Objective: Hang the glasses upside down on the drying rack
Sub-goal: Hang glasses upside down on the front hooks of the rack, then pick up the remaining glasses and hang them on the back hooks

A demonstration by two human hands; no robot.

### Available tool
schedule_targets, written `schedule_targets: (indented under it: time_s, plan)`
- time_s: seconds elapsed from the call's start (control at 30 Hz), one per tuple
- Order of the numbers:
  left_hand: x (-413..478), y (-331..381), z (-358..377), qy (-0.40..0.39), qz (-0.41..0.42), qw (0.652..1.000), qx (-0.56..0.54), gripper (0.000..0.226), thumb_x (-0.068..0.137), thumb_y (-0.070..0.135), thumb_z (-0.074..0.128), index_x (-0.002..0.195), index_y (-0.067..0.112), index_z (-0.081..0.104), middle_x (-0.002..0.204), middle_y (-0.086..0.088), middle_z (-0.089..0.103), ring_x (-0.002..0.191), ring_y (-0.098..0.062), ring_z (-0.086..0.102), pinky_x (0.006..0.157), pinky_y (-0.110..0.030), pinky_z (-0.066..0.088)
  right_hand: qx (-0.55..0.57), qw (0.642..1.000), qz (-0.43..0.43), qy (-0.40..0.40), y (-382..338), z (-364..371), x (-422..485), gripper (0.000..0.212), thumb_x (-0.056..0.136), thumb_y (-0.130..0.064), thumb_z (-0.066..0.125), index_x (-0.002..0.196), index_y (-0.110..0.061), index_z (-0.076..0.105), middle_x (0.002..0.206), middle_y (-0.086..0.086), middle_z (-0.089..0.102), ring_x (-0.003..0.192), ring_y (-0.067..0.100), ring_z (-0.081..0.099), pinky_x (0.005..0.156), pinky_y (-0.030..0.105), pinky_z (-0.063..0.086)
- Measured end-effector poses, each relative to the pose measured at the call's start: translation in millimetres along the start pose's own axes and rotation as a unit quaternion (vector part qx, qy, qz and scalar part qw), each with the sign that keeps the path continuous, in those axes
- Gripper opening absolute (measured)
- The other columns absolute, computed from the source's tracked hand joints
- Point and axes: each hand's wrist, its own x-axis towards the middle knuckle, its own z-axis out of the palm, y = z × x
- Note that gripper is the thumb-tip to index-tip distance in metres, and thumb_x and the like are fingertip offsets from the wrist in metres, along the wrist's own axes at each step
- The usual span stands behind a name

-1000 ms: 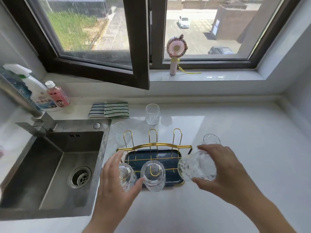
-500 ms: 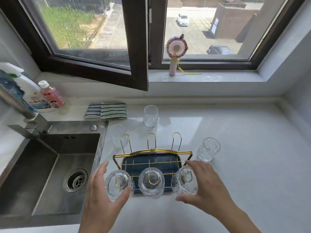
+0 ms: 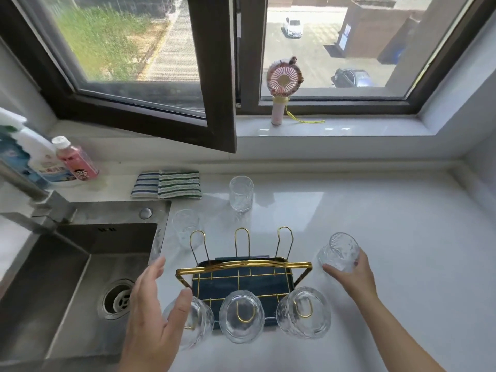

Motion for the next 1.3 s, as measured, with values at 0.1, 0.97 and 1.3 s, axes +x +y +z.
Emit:
schedule_targets:
  time_s: [0.1,0.97,1.3]
  plan:
    - [6,-2,3,-0.013,-0.004,1.000,0.017,0.065,0.077,0.069,0.036,0.135,0.042,0.023,0.138,0.016,0.033,0.126,-0.007,0.034,0.102,-0.048,0.034,0.009,1.000,0.002,0.016,2,8,8,0.088,0.058,-0.042,0.086,0.130,-0.030,0.039,0.133,0.004,0.052,0.117,0.029,0.051,0.094,0.045,0.044]
    - [25,0,17,-0.127,0.040,0.988,0.075,0.042,0.079,0.044,0.061,0.118,0.043,0.044,0.118,0.035,0.036,0.112,0.010,0.030,0.092,-0.027,0.032,-0.593,0.603,-0.515,-0.138,-207,-8,-54,0.079,0.059,-0.046,0.079,0.120,-0.017,0.039,0.111,0.007,0.052,0.095,0.024,0.047,0.083,0.035,0.042]
    - [27,-2,19,-0.148,0.054,0.982,0.104,0.048,0.082,0.047,0.056,0.126,0.038,0.039,0.125,0.028,0.031,0.118,0.007,0.024,0.101,-0.027,0.027,-0.527,0.684,-0.452,-0.225,-197,4,-35,0.080,0.065,-0.050,0.074,0.130,-0.030,0.033,0.124,0.001,0.051,0.107,0.021,0.044,0.090,0.033,0.039]
